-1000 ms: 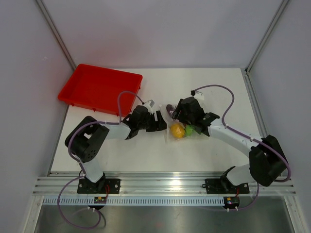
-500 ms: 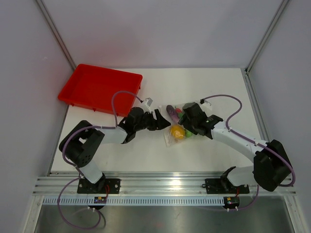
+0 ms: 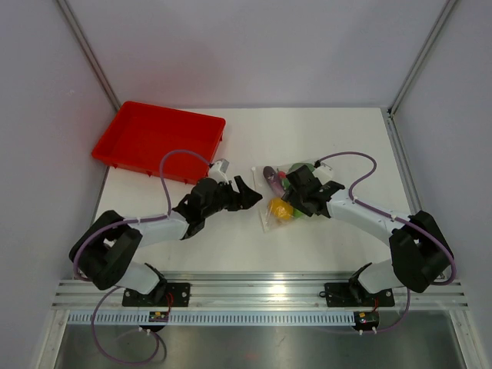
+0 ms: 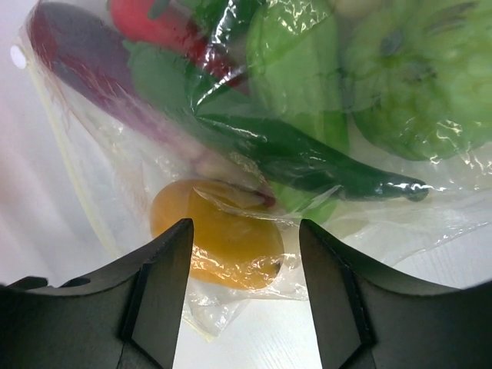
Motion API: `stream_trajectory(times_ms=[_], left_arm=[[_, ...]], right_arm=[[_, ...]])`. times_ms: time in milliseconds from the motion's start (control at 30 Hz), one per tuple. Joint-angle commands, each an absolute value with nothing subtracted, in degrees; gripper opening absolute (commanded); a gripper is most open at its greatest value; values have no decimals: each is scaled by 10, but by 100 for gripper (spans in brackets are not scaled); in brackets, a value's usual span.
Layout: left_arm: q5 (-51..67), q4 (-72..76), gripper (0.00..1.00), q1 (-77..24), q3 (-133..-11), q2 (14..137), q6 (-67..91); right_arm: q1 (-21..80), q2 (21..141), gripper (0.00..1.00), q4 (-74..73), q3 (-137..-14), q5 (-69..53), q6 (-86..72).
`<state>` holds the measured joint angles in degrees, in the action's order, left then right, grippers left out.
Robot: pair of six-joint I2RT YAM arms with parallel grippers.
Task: Open the zip-top bag and remove the fake food
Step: Adjust the zipper food storage bag at the center of the board.
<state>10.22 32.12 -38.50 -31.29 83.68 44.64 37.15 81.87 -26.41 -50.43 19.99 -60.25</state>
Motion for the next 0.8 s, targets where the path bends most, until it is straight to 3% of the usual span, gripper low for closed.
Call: stream_trajectory(times_ms=[0, 200, 533, 767], left_arm=[[40, 342, 80, -381, -291, 806, 469], [93, 391, 80, -375, -308, 872, 504], [154, 479, 78, -374, -334, 967, 548], [191, 509, 66, -377, -369, 1007, 555]], right_arm=[[375, 803, 65, -256, -512, 235, -606], [374, 763, 64, -225, -493, 276, -594], [345, 724, 66, -248, -570, 329, -555], [320, 722, 65, -180, -508, 280, -563]])
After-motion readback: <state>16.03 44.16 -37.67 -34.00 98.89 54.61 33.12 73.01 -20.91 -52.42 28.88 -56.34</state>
